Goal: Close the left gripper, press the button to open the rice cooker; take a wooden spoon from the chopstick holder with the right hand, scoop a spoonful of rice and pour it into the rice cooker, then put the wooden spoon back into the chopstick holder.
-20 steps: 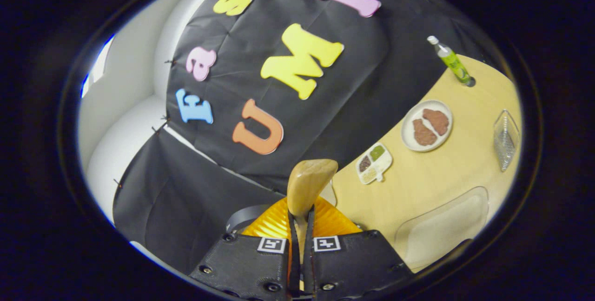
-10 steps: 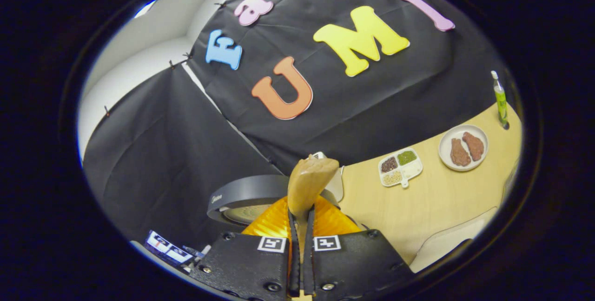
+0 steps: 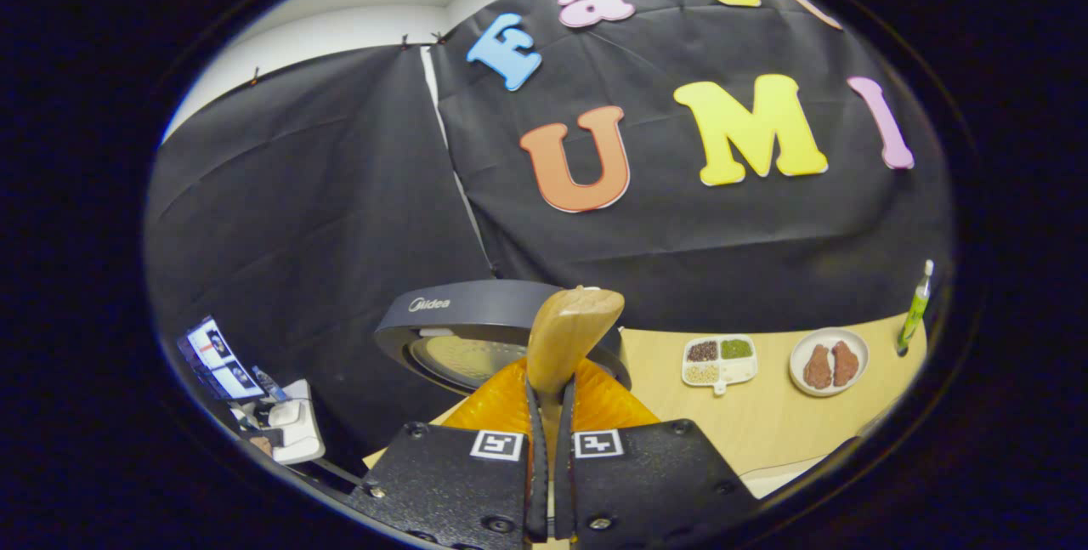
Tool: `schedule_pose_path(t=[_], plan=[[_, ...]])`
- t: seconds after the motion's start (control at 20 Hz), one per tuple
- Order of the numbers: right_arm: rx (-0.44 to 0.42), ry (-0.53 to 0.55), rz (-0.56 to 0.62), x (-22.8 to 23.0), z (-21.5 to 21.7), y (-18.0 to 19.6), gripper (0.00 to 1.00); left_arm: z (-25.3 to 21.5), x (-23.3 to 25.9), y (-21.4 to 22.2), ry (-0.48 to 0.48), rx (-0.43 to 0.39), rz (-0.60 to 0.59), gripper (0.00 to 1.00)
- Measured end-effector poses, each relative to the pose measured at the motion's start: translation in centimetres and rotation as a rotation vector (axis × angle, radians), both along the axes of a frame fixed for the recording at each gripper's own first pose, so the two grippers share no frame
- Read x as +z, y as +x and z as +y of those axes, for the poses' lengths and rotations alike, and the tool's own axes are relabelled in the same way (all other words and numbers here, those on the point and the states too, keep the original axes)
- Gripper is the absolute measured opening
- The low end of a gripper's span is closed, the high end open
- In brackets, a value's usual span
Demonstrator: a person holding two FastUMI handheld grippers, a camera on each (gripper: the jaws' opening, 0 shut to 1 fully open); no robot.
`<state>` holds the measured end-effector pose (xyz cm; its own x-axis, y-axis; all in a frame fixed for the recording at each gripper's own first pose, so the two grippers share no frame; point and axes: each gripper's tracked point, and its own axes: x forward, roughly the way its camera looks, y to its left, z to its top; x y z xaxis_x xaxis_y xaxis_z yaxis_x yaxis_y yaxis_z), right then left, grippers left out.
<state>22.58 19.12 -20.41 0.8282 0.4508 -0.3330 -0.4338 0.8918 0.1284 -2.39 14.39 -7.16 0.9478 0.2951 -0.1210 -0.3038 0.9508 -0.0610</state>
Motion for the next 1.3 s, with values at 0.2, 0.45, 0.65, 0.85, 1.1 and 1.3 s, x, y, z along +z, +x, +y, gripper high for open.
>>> schedule_pose_path(t=[0.2, 0.45, 0.65, 0.85, 1.1, 1.3], plan=[[0.043, -0.12, -0.095, 0.8, 1.1, -0.6, 0.11, 0.3, 0.1, 0.3, -0.01, -0.006, -0.01, 0.95], [0.1, -0.278, -0.228, 1.6, 2.5, -1.3, 0.08, 0.6, 0.5, 0.2, -0.015, -0.013, -0.022, 0.95], [0.175, -0.444, -0.357, 2.0, 4.0, -2.9, 0.08, 0.8, 0.9, 0.1, -0.025, -0.018, -0.034, 0.95], [0.233, -0.5, -0.399, 1.7, 5.4, -4.4, 0.08, 1.4, 0.9, 0.1, -0.022, -0.014, -0.042, 0.95], [0.228, -0.464, -0.378, 2.2, 5.8, -5.1, 0.08, 0.7, 1.0, 0.2, -0.045, -0.036, -0.054, 0.95], [0.197, -0.389, -0.338, 3.7, 4.9, -5.8, 0.1, -0.5, 1.3, 0.7, -0.036, -0.072, -0.055, 0.95]])
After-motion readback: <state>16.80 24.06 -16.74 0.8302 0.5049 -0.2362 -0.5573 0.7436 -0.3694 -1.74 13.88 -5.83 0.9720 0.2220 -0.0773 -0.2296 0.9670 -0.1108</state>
